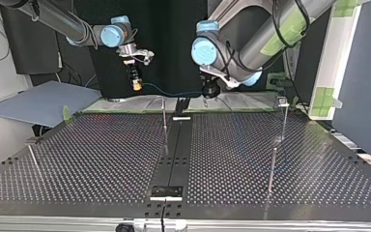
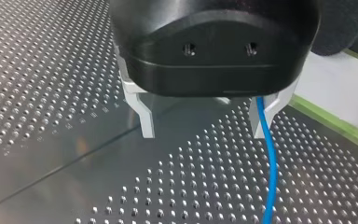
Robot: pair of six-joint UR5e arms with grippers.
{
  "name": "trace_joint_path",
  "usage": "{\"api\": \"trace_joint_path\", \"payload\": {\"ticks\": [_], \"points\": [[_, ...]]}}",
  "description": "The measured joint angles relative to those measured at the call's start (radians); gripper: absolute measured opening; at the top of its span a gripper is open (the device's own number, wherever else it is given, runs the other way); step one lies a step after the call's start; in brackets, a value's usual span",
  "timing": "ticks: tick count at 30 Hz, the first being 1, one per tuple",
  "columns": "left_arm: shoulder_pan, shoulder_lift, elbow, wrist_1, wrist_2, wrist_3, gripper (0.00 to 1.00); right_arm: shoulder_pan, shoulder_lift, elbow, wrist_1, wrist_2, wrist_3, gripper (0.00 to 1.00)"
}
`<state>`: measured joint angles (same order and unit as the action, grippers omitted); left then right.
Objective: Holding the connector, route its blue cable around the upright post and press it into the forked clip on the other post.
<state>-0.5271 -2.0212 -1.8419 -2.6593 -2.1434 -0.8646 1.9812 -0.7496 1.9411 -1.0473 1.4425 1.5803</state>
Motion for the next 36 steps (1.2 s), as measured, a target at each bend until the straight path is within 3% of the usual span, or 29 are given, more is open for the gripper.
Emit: {"api": "trace_joint_path", "payload": {"ticks": [17, 24, 36], "points": [[0.022, -0.09, -0.017, 0.107, 0.057, -0.136, 0.98, 0.005, 0.0, 0.0, 0.015, 0.005, -0.005, 0.0], [0.01, -0.095, -0.017, 0.112, 0.079, -0.199, 0.98, 0.007, 0.0, -0.001, 0.017, 0.006, -0.006, 0.0], [-0.016, -0.163, -0.014, 0.167, 0.109, -0.28, 0.98, 0.01, 0.0, 0.0, 0.017, 0.006, -0.012, 0.0]]}}
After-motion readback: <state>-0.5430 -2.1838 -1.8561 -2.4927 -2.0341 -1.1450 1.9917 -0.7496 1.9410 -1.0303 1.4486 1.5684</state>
